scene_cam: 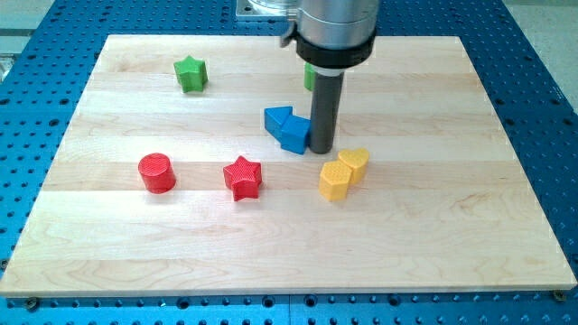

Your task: Pair up the green blocks and red blocks in opposite directions

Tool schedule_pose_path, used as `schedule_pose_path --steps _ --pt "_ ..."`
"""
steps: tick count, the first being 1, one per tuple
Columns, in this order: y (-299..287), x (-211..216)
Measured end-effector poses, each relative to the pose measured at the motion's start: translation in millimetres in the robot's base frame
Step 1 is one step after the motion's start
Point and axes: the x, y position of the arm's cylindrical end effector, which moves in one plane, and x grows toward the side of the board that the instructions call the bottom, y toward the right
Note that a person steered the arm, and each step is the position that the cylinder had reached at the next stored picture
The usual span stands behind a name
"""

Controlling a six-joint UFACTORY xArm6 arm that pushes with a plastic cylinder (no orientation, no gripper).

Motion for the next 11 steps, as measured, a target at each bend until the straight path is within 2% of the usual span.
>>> schedule_pose_path --steps 1,2,3,5,6,7,8,10,11 --pt "64.7 -26.3" --pt "96.3 -104.1" --pt "73.9 -131.9" --pt "-68.8 -129.1" --pt "-114.2 -129.1" --pt "-130.0 -109.1" --pt "-129.4 -28.9" --pt "-270.7 55.1" --pt "-256.5 81.1"
